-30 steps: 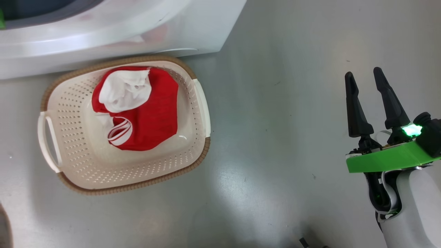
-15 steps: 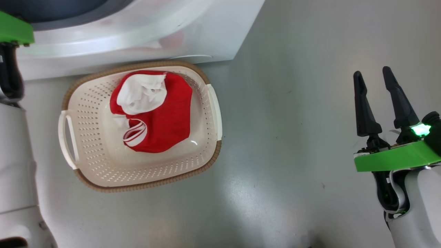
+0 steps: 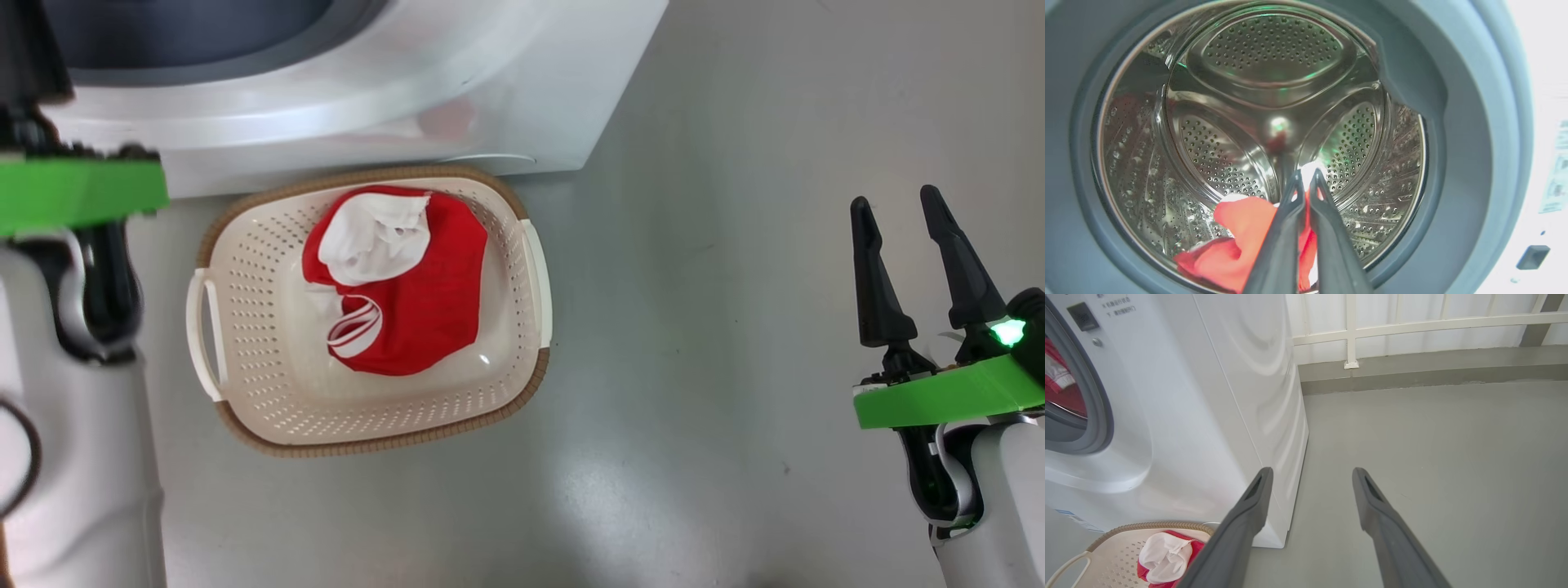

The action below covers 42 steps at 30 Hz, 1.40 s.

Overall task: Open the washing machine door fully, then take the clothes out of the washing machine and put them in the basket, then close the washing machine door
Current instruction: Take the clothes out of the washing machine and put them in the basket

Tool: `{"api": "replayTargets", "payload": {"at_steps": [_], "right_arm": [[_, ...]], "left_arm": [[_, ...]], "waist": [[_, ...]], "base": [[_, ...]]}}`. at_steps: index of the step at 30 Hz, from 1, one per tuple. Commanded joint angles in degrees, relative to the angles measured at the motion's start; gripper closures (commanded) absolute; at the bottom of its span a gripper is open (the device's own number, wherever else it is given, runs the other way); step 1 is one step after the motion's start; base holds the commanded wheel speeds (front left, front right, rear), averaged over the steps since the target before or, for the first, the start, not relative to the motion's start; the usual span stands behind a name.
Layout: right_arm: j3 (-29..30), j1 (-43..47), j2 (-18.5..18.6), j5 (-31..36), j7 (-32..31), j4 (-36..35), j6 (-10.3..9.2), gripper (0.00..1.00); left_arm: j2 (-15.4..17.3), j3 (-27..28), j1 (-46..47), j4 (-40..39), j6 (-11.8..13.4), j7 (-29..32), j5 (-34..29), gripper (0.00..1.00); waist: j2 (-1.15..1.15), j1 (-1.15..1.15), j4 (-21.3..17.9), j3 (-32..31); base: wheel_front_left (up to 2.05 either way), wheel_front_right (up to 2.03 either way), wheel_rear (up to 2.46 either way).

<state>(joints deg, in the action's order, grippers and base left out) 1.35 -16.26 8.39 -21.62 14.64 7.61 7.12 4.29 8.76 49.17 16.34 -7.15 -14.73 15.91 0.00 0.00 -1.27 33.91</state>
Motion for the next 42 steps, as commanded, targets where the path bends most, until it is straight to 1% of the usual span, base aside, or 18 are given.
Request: {"api": "replayTargets", "payload": {"at_steps": [1, 4, 11, 17, 21, 22, 24, 25, 31, 38, 40, 42], "right_arm": [[-0.7, 1.8, 0.6, 0.1, 0.4, -1.2, 0.36, 0.00], [-0.6, 2.6, 0.8, 0.4, 0.4, -1.1, 0.36, 0.00], [-0.6, 3.3, 1.0, 0.7, 0.4, -1.1, 0.36, 0.00], [-0.8, 3.8, 1.1, 0.7, 0.4, -0.9, 0.36, 0.00], [-1.0, 3.8, 1.0, 0.9, 0.4, -0.9, 0.36, 0.00], [-1.0, 3.8, 1.0, 0.9, 0.4, -0.9, 0.36, 0.00], [-1.0, 3.9, 1.0, 1.0, 0.4, -0.9, 0.36, 0.00], [-1.0, 3.9, 1.0, 1.0, 0.4, -0.9, 0.36, 0.00], [-1.2, 3.8, 1.1, 0.9, 0.4, -0.7, 0.36, 0.00], [-1.3, 3.7, 1.2, 0.8, 0.4, -0.6, 0.36, 0.00], [-1.3, 3.7, 1.2, 0.8, 0.4, -0.6, 0.36, 0.00], [-1.4, 3.7, 1.2, 0.8, 0.4, -0.5, 0.36, 0.00]], "left_arm": [[1.7, 1.0, -2.6, -3.1, -0.3, -0.3, 0.8, 1.00], [1.0, 1.6, -7.1, -8.3, -0.3, -0.3, 2.7, 1.00], [0.4, 0.9, -14.3, -17.4, -0.3, -0.3, 3.5, 1.00], [-0.7, 2.8, -19.7, -27.8, -0.3, -0.3, 5.1, 1.00], [-1.0, 4.0, -22.3, -34.5, -0.3, -0.3, 5.8, 1.00], [-1.0, 4.0, -22.3, -34.5, -0.3, -0.3, 5.8, 1.00], [-1.1, 4.5, -23.9, -39.5, -0.3, -0.3, 6.1, 1.00], [-1.1, 4.5, -23.9, -39.5, -0.3, -0.3, 6.1, 1.00], [-1.4, 3.3, -26.1, -48.2, -0.3, -0.3, 4.8, 1.00], [-1.4, 1.1, -27.2, -55.2, -0.3, -0.3, 4.8, 1.00], [-1.4, -0.4, -28.0, -55.1, -0.3, -0.3, 4.7, 1.00], [-1.4, -1.5, -28.8, -53.3, 0.2, -0.3, 5.4, 1.00]], "waist": [[0.00, 0.00, 0.5, -0.6], [0.00, 0.00, 0.8, -1.5], [0.00, 0.00, 1.0, -2.1], [0.00, 0.00, 0.8, -2.6], [0.00, 0.00, 0.5, -2.7], [0.00, 0.00, 0.5, -2.7], [0.00, 0.00, 0.5, -2.7], [0.00, 0.00, 0.5, -2.7], [0.00, 0.00, 0.4, -2.7], [0.00, 0.00, 0.2, -2.8], [0.00, 0.00, 0.3, -2.8], [0.00, 0.00, 0.2, -2.8]], "base": [[0.00, 0.00, 0.00], [0.00, 0.00, 0.00], [0.00, 0.00, 0.00], [0.00, 0.00, 0.00], [0.00, 0.00, 0.00], [0.00, 0.00, 0.00], [0.00, 0.00, 0.00], [0.00, 0.00, 0.00], [0.00, 0.00, 0.00], [0.00, 0.00, 0.00], [0.00, 0.00, 0.00], [0.00, 0.00, 0.00]]}}
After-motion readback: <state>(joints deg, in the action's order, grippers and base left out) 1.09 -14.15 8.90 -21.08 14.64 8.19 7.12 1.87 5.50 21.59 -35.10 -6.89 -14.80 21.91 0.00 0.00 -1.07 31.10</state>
